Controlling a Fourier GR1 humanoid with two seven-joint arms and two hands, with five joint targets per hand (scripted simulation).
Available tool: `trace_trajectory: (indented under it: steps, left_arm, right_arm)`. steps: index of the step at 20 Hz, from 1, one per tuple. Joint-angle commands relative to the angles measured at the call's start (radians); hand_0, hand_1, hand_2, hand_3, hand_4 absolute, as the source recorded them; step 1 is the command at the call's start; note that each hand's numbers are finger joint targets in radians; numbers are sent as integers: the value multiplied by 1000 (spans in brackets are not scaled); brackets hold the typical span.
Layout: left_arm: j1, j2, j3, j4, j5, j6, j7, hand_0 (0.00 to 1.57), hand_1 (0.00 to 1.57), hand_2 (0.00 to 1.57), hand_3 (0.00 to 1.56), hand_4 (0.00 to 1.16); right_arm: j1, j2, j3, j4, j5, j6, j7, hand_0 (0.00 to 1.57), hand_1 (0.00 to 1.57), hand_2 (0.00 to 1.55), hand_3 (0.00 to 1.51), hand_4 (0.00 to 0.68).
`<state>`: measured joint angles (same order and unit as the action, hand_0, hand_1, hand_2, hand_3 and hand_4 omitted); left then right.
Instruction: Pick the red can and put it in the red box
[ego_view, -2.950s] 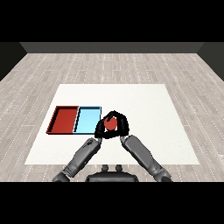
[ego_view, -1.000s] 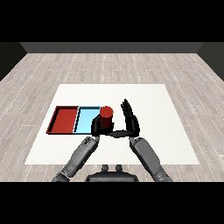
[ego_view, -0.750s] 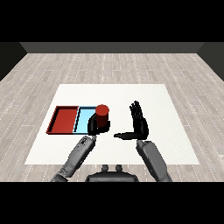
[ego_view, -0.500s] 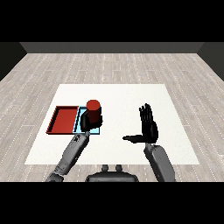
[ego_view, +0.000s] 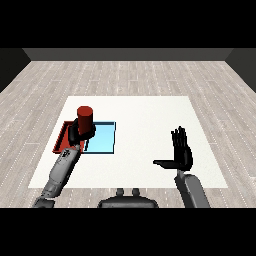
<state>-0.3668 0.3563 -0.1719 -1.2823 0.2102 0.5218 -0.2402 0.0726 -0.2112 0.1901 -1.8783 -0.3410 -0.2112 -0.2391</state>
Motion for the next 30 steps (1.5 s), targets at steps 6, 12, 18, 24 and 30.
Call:
trace_trajectory:
  steps: [6,12,18,24,30]
  left_arm:
    - [-68,185,68,418,-79,-85,98,1571,1571,1559,1493,1059]
    - [-155,175,56,774,-153,-74,161,1509,1509,1426,1363,972]
    - [-249,152,47,1036,-199,-134,177,0,0,324,0,705]
    - [-303,135,18,1156,-248,-251,120,0,0,0,0,560]
    - [-356,172,112,1169,-176,-235,92,0,0,0,0,0]
  right_arm:
    - [-13,-5,-49,94,-22,32,-11,0,0,0,0,0]
    - [-79,34,-64,155,-31,35,-50,0,0,0,0,0]
    - [-143,45,-66,290,24,25,-94,0,0,0,0,0]
    - [-124,44,-73,337,23,69,-150,0,0,0,0,0]
    - [-171,60,-89,340,6,64,-129,0,0,0,0,0]
